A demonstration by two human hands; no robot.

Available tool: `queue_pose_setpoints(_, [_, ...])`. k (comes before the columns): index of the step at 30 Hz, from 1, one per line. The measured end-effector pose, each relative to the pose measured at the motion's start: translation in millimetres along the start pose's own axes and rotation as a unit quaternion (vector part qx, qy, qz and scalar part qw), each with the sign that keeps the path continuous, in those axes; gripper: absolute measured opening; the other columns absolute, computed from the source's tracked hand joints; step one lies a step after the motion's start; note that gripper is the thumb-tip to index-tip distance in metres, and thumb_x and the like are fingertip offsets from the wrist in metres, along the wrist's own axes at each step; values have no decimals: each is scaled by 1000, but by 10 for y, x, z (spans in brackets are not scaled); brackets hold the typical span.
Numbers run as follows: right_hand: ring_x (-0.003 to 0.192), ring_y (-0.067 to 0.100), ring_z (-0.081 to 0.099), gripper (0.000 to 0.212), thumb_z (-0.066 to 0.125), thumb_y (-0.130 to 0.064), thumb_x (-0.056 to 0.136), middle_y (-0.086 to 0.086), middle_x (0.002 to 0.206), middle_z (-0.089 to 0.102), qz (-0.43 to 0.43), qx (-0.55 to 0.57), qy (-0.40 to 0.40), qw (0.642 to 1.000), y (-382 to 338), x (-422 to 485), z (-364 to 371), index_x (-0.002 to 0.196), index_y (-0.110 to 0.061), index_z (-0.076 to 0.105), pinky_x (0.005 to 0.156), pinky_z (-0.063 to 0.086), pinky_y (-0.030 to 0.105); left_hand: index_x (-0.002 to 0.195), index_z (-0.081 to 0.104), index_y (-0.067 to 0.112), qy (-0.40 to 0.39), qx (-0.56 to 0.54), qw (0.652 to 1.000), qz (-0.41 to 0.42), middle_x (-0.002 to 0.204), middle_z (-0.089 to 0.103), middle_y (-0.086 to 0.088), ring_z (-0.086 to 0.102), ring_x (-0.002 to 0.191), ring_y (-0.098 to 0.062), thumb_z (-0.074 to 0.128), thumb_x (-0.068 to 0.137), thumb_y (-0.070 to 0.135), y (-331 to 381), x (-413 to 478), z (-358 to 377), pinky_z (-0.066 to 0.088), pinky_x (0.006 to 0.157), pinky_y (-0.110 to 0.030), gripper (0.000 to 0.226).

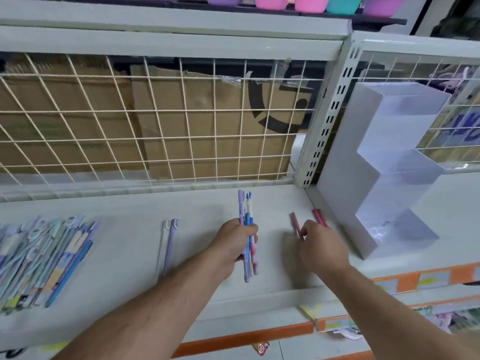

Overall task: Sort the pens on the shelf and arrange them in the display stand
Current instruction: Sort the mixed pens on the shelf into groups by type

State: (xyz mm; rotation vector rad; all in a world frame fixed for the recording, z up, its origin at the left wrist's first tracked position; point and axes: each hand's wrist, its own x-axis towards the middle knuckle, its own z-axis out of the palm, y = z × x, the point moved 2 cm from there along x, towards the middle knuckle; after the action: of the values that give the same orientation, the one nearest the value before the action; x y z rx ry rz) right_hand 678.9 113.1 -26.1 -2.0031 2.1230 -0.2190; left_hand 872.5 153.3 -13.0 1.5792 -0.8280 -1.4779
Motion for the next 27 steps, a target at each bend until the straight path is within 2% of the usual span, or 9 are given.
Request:
queue_pose_setpoints(4, [80, 31, 60, 23, 40, -10, 94, 8, 98, 66, -50, -53, 17, 997, 129, 69, -27, 108, -17, 57, 64, 48, 32, 80, 55, 7, 16, 6, 1000, -2, 65, 54, -7, 50, 43, -20, 56, 94, 10, 4, 110, 177, 47, 56, -32, 14])
queue_pose_setpoints(7, [93, 33, 68, 39, 39, -13, 95, 9, 131, 61, -78, -76, 29, 994, 192, 86, -45, 130, -20, 55, 72, 50, 35, 86, 56, 6, 19, 9, 1000, 1, 65, 56, -7, 51, 45, -21, 58, 92, 13, 15, 160, 288, 44, 67, -42, 9])
queue_pose_setpoints(8, [95, 33, 68, 41, 40, -12, 94, 8, 134, 59, -86, -84, 25, 992, 209, 93, -51, 131, -20, 55, 73, 51, 35, 90, 56, 6, 17, 10, 1000, 1, 66, 56, -8, 52, 45, -22, 59, 91, 15, 17, 171, 321, 43, 67, -43, 10])
queue_pose_setpoints(13, [89, 31, 68, 32, 42, -6, 90, 7, 117, 62, -113, -112, 4, 987, 287, 123, -86, 115, -14, 59, 68, 51, 35, 78, 56, 8, 11, 13, 1000, -11, 62, 56, -8, 52, 44, -21, 59, 92, 16, 21, 215, 514, 46, 70, -42, 16])
queue_pose_setpoints(18, [92, 26, 66, 30, 45, -6, 92, 5, 114, 60, -124, -142, 4, 982, 351, 150, -106, 115, -13, 61, 68, 52, 36, 76, 56, 8, -1, -3, 1000, -9, 58, 56, -3, 51, 41, -19, 58, 94, 13, -7, 255, 656, 43, 70, -41, 19])
queue_pose_setpoints(20, [94, 25, 64, 28, 45, -8, 92, 4, 113, 60, -130, -138, 4, 982, 367, 143, -105, 114, -13, 62, 65, 47, 33, 80, 58, 7, -4, -8, 1000, -8, 60, 58, -3, 51, 42, -18, 58, 95, 14, -19, 260, 678, 44, 71, -41, 17])
queue_pose_setpoints(23, [92, 26, 66, 24, 48, -16, 93, 1, 107, 65, -130, -55, 37, 989, 342, 128, -80, 107, -18, 67, 65, 48, 30, 83, 60, 7, -2, -22, 1000, -8, 64, 60, -5, 51, 43, -17, 58, 96, 15, -38, 268, 671, 45, 71, -41, 15])
queue_pose_setpoints(25, [81, 21, 67, 18, 54, -20, 93, -3, 91, 71, -124, 87, 40, 988, 264, 111, -56, 93, -18, 72, 66, 55, 33, 83, 59, 6, 2, -20, 1000, -11, 72, 59, -10, 51, 50, -17, 59, 96, 17, -50, 263, 643, 45, 68, -37, 17])
queue_pose_setpoints(27, [71, 13, 65, 12, 62, -21, 91, -5, 79, 71, -90, 270, -12, 958, 150, 84, -72, 83, -18, 71, 62, 54, 29, 84, 59, 7, 4, -23, 1000, -14, 79, 56, -14, 51, 58, -19, 60, 96, 20, -60, 243, 607, 45, 64, -33, 17])
